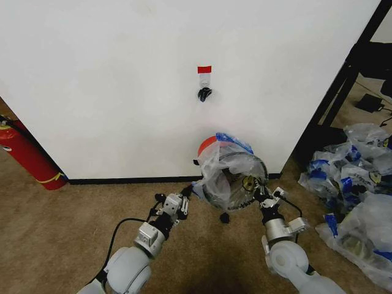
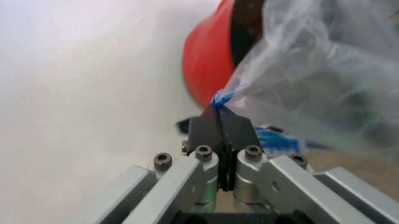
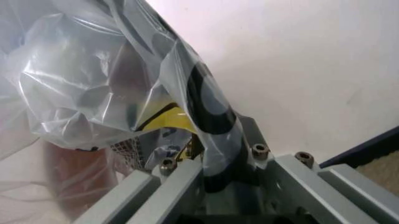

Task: Pick up the garbage bag from the wall and place it over the trash bin.

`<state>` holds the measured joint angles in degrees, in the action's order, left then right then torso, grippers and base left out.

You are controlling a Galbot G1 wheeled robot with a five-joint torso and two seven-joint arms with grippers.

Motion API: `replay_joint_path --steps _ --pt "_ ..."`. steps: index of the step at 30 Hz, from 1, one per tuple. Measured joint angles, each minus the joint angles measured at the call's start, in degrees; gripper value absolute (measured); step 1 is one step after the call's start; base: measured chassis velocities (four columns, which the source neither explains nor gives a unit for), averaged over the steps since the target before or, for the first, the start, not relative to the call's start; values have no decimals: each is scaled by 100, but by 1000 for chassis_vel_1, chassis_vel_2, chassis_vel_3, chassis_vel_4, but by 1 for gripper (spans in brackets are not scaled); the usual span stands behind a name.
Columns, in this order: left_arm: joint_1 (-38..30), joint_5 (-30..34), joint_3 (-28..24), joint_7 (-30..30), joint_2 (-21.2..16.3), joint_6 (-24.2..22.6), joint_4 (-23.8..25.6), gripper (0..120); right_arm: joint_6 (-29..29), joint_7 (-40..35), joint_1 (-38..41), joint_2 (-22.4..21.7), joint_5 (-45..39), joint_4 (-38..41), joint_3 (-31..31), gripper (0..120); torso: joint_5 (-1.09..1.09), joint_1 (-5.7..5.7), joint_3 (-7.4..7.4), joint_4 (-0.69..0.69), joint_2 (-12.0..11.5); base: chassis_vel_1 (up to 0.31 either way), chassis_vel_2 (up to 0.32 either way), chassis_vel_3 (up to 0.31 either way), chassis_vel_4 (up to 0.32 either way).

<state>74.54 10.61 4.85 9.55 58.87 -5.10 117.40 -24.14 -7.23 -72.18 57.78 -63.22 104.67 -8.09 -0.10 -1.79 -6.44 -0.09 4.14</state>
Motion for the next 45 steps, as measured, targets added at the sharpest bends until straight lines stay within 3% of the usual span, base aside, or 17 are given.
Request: replay_joint_path --steps 24,40,45 --pt "-28 -263 -7 1065 473 -411 -427 0 831 -377 -595 -85 -232 849 -16 0 0 0 0 0 0 0 0 0 0" --pt "267 -290 20 1111 407 -407 -255 0 851 -843 -713 44 -439 1212 -17 0 0 0 0 0 0 0 0 0 0" --pt "394 -234 153 1136 292 -115 -223 16 780 -881 -692 119 -366 1095 -28 0 -1 0 0 0 0 0 0 0 0"
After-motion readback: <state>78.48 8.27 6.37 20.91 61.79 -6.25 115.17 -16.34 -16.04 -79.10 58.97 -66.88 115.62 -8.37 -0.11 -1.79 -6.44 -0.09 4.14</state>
